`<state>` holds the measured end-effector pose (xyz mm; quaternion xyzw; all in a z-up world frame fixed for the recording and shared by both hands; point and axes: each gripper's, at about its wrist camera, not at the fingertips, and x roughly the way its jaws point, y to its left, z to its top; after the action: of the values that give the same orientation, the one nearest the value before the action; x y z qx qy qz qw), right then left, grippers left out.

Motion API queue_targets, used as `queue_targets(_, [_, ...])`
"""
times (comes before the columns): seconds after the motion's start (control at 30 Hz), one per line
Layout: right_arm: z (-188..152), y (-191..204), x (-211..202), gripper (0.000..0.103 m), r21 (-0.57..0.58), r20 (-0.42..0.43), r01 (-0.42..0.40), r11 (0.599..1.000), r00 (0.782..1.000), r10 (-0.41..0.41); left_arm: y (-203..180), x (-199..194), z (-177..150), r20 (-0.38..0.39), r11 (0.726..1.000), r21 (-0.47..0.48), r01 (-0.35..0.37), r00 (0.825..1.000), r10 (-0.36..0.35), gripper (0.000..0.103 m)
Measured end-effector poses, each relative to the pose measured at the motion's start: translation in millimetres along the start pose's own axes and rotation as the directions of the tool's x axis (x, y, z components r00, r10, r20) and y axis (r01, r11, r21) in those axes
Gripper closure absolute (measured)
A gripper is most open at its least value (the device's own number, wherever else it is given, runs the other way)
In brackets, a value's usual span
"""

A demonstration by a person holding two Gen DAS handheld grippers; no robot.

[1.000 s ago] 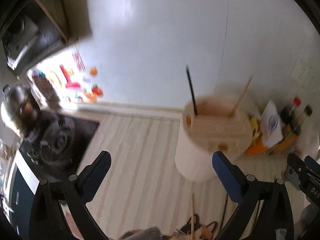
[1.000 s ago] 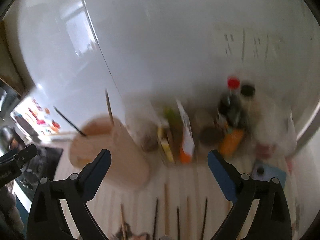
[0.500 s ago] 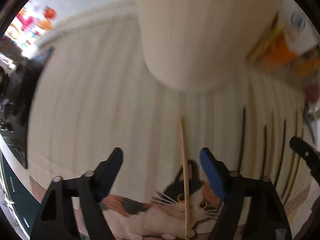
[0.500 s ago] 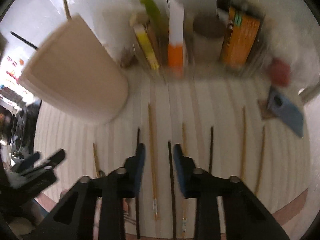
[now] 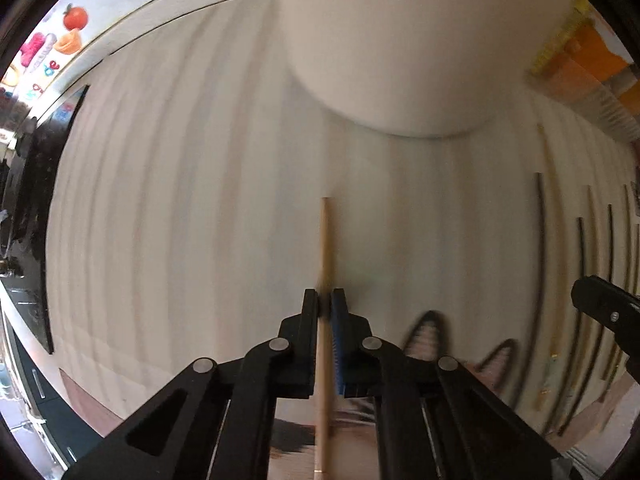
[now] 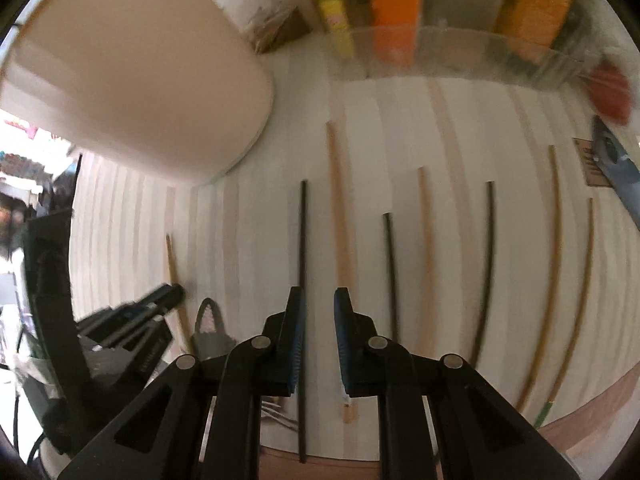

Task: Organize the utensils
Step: 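Grasp a wooden chopstick with the left tool while the right tool grasps a black chopstick, then lift both held chopsticks up over the cream holder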

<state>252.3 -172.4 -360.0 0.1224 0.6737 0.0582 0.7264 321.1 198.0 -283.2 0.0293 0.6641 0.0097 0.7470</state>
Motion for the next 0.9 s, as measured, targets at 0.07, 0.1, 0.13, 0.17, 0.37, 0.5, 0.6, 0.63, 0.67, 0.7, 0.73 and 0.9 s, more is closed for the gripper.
queue_targets(0.07, [1.9, 6.7, 11.3, 0.087, -0.011, -0.02, 0.01, 1.0, 1.0, -0.011, 9.9, 1.5, -3.1, -0.001, 1.0, -0.01, -0.007, 1.0, 0.007, 0.099])
queue_targets(0.1, [2.8, 10.7, 17.4, 0.087, -0.018, -0.029, 0.019, 1.0, 0.999, -0.02, 13.1, 1.3, -4.0, -0.001, 1.0, -0.013, -0.008, 1.0, 0.008, 0.099])
queue_targets(0.13, [3.0, 14.0, 22.1, 0.087, -0.026, -0.036, 0.026, 0.999, 0.999, -0.027, 15.3, 1.7, -6.0, 0.001, 1.0, -0.015, -0.008, 1.0, 0.008, 0.099])
queue_targets(0.17, [4.0, 19.6, 28.2, 0.087, -0.038, -0.046, 0.039, 0.999, 0.998, -0.04, 16.0, 1.8, -7.1, 0.002, 1.0, -0.016, -0.007, 1.0, 0.007, 0.099])
queue_targets(0.37, [2.8, 36.2, 43.7, 0.085, -0.088, -0.051, 0.137, 0.987, 0.989, -0.141, 19.6, -1.8, -14.8, 0.019, 1.0, -0.014, -0.01, 1.0, 0.01, 0.099])
queue_targets(0.5, [-1.3, 49.1, 47.5, 0.085, -0.094, -0.048, 0.184, 0.978, 0.981, -0.189, 19.4, -1.7, -19.8, 0.023, 1.0, -0.008, -0.007, 1.0, 0.007, 0.099])
queue_targets(0.6, [-6.4, 63.3, 50.8, 0.086, -0.112, -0.034, 0.227, 0.968, 0.972, -0.232, 23.1, -1.4, -19.3, 0.025, 1.0, -0.006, -0.004, 1.0, 0.004, 0.099])
queue_targets(0.63, [-7.8, 66.4, 51.4, 0.086, -0.116, -0.029, 0.237, 0.964, 0.97, -0.242, 24.9, -0.7, -14.2, 0.024, 1.0, -0.007, -0.003, 1.0, 0.003, 0.099])
queue_targets(0.67, [-8.8, 68.7, 52.3, 0.087, -0.117, -0.027, 0.24, 0.964, 0.969, -0.245, 25.5, -0.8, -14.4, 0.024, 1.0, -0.009, -0.002, 1.0, 0.002, 0.099])
queue_targets(0.7, [-9.8, 70.0, 52.5, 0.087, -0.118, -0.025, 0.24, 0.964, 0.969, -0.244, 25.9, -1.1, -14.0, 0.024, 1.0, -0.01, -0.001, 1.0, 0.002, 0.099])
queue_targets(0.73, [-11.0, 72.1, 51.6, 0.089, -0.119, -0.024, 0.238, 0.964, 0.97, -0.243, 26.3, -1.5, -12.2, 0.024, 1.0, -0.008, -0.002, 1.0, 0.002, 0.099])
queue_targets(0.9, [-17.7, 71.1, 52.1, 0.097, -0.127, -0.041, 0.227, 0.966, 0.971, -0.234, 28.5, -3.4, -8.4, 0.02, 1.0, -0.012, 0.002, 1.0, -0.002, 0.099])
